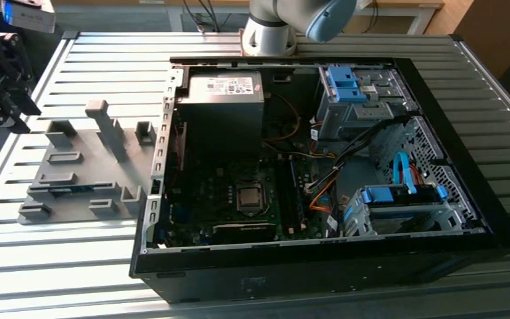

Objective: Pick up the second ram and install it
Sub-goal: 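Pick up the second ram and move it above second insertion slot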

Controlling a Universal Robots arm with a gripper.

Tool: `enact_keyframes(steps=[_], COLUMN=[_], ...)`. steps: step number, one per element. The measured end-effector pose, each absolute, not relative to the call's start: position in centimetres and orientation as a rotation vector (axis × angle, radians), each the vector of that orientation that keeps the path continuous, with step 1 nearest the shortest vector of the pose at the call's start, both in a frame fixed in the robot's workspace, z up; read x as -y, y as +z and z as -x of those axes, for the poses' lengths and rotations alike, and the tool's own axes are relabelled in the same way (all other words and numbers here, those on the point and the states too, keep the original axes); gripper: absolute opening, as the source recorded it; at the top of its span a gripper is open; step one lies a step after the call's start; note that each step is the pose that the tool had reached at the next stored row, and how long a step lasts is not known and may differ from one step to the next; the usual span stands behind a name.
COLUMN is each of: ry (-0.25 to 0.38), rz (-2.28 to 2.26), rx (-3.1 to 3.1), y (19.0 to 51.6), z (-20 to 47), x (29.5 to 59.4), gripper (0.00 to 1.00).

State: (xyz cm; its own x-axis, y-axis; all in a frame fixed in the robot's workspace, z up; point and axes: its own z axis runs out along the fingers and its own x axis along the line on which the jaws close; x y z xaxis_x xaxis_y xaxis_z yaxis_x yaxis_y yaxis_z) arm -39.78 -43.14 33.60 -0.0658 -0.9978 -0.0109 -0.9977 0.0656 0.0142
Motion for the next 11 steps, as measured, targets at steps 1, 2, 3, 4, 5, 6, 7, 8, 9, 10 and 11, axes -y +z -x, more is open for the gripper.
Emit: enact_keyframes(steps=[1,2,3,4,5,6,7,8,9,10,11], ry=[-0.028,-0.028,-0.028,-0.028,-0.028,-0.027,-0.027,-0.027,-0.026,-0.026,-0.026], rz=[-2.154,-2.160,-2.163,-2.166,-2.168,-2.170,-2.171,-2.171,-2.171,-2.172,-2.172], rx=[2.284,2.278,2.275,2.273,2.271,2.269,2.269,2.269,2.269,2.269,2.269], y=[33.5,33.4,33.4,33.3,33.1,33.0,32.9,32.8,32.7,32.5,32.4], z=[39.8,39.8,39.8,39.9,39.9,39.9,39.9,39.9,39.9,39.9,39.9], x=[43.2,43.2,43.3,43.4,43.4,43.5,43.5,43.5,43.5,43.5,43.5], gripper=[0.35,0.41,0.41,0.41,0.41,0.41,0.41,0.41,0.41,0.41,0.41])
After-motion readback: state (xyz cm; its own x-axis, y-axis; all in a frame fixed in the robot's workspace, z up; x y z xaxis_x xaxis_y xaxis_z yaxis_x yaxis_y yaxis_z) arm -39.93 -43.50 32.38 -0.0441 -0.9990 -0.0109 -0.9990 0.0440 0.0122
